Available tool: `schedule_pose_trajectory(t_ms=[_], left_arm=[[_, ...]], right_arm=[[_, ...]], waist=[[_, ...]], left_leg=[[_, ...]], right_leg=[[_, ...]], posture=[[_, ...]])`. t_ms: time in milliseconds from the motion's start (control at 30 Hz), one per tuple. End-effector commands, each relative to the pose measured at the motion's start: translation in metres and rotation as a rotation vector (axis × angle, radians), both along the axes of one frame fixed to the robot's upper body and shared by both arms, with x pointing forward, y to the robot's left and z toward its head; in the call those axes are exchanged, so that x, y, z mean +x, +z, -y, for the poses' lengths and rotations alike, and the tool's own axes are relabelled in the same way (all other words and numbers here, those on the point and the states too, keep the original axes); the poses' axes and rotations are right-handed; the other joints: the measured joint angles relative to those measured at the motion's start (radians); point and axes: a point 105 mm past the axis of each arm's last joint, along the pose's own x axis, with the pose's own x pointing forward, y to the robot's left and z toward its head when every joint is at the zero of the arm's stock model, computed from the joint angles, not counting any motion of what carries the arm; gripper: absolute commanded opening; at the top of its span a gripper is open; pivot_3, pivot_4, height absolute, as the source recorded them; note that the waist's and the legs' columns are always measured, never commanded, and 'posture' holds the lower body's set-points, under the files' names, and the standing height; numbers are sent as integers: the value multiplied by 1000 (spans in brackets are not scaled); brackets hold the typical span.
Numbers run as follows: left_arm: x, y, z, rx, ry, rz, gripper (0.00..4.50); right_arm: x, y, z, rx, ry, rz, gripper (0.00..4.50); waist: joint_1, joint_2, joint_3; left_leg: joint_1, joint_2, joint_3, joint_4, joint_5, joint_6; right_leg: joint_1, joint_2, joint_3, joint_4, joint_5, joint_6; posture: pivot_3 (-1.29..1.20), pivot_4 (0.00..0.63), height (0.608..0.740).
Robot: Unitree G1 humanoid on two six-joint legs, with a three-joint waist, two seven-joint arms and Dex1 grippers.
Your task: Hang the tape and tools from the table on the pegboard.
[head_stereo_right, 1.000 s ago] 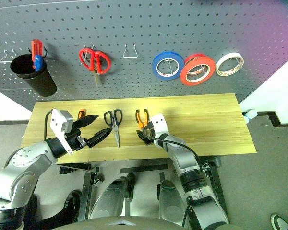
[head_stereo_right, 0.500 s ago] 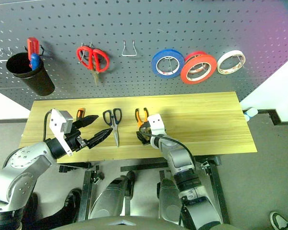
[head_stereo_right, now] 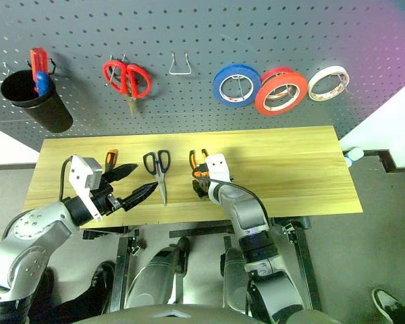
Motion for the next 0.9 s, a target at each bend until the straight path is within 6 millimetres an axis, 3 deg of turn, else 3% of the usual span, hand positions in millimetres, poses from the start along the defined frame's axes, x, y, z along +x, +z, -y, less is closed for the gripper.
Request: schedule_pose_trajectory(t_ms=[33,200,433,567,833,900], left_arm=[[-5,8,2,-1,-13,31,4500],[-5,8,3,-1,-16,29,4500],[-5,9,4,2,-15,31,4500],[-5,9,4,1,-15,31,4500],[-5,9,5,-2,-17,30,4500],[-6,9,5,-2,-16,31,4500]], right_arm=[[2,7,-11,16,-4,15,4483],[-1,6,-21,27,7,9,4483],[-7,-1,-21,-3,23,-3,4483],[-10,-8,-18,-39,22,-12,3611],[-12,-13,-16,-46,17,-30,826],[-11,-13,-14,-50,8,-29,795]], waist=[[0,0,0],[-1,-1,2],[0,-2,5],[-1,-3,8],[-1,-3,8],[0,-3,8]], left_leg=[[0,0,0,-1,0,0],[0,0,0,-5,1,-1],[0,0,1,-5,1,-1],[0,0,1,-5,1,-1],[0,0,1,-5,1,-2],[0,0,1,-5,1,-2]], right_leg=[[0,0,0,0,0,0],[0,0,0,0,0,0],[0,0,0,0,0,0],[-1,0,0,0,0,0],[-2,0,0,-1,0,0],[-2,0,0,-1,0,0]], posture=[[77,357,740],[80,359,740],[81,363,740],[79,365,740],[80,361,740],[80,361,740]])
